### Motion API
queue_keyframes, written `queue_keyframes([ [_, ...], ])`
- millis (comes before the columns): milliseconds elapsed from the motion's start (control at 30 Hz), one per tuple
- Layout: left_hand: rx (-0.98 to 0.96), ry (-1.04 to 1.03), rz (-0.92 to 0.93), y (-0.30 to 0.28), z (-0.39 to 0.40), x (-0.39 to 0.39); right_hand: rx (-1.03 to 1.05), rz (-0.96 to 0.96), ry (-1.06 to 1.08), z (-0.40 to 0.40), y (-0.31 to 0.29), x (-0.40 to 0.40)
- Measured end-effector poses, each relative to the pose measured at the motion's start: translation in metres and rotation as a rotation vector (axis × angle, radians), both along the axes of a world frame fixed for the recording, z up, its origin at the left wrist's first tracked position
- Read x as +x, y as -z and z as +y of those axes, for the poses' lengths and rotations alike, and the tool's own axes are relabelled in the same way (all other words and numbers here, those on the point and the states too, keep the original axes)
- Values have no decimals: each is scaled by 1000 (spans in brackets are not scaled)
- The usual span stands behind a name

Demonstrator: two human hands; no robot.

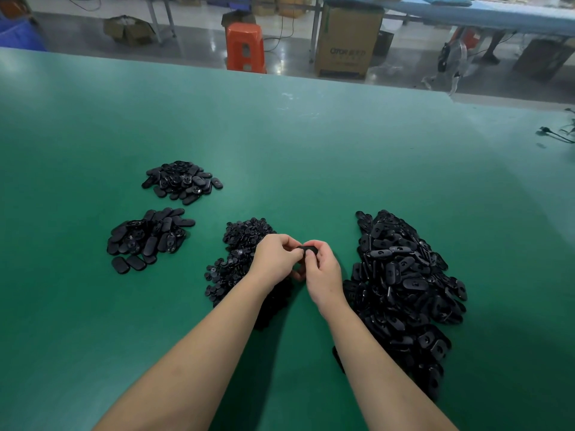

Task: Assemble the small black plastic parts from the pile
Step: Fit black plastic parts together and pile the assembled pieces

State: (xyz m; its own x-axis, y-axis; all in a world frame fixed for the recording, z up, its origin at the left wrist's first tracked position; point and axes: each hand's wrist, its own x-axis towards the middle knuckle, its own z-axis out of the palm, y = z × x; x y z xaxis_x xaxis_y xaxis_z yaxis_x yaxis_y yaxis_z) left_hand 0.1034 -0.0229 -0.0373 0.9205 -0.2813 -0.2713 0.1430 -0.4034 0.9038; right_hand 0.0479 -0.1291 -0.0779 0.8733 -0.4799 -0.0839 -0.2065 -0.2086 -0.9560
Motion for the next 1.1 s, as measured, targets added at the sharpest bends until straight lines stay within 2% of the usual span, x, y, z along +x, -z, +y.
queue_keyframes([
  [733,100,58,-67,-10,2,1,14,-29,-36,-3,4,0],
  [867,145,93,-102,-13,1,2,107,-17,-29,-1,2,1],
  [933,234,156,-171,-14,2,5,139,-24,-25,-1,1,0],
  [1000,373,210,-318,-14,2,6,157,-31,-20,0,0,0],
  [1100,457,197,-471,-10,5,4,157,-40,-18,1,-1,1],
])
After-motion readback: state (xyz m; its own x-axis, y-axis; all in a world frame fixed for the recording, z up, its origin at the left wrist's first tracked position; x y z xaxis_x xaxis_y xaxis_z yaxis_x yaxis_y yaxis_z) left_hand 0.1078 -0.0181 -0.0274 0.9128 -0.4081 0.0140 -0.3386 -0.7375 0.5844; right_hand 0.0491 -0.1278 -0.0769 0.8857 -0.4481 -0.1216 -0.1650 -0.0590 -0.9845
